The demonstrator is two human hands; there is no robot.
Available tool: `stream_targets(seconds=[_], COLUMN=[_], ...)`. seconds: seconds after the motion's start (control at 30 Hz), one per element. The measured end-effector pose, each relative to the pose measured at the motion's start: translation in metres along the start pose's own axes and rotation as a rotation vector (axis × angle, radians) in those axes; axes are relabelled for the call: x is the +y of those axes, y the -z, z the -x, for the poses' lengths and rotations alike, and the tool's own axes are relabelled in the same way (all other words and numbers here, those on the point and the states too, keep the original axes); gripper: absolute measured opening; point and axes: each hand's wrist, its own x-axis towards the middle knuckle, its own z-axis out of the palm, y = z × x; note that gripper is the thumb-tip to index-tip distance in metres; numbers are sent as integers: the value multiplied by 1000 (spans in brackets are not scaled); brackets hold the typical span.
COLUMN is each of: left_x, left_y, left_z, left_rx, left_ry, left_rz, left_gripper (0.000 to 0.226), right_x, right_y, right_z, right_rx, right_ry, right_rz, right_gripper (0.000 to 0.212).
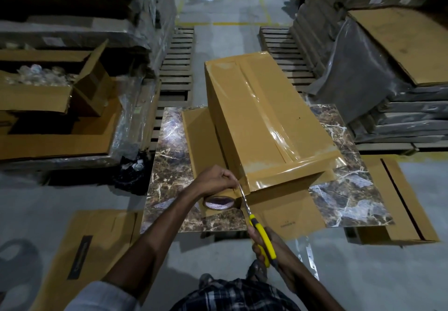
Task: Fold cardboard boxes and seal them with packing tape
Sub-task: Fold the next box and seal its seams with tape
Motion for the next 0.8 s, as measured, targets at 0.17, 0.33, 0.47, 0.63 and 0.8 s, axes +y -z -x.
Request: stream_targets(seconds=[0.17, 0.33, 0.47, 0.63, 0.8], left_x=[-4, -1, -6, -5, -10], left_y=[2, 1, 1, 3, 6], left_z=[1, 7, 9, 13, 13], left_rx=[36, 118, 130, 58, 47], left_ry=[-20, -42, -63, -53, -34], left_rz=[49, 3, 19, 68, 85], left_gripper=[7, 20, 19, 17, 10], right_x=[-7, -7, -9, -10, -10], right_y=[-4, -1, 4, 4, 4], right_z=[-2, -8, -14, -19, -18], right_rx=[25, 86, 112, 101, 102], right_ry=[55, 27, 26, 34, 45], right_rz=[48, -8, -11, -6, -73], right_gripper=[155, 141, 132, 125, 82])
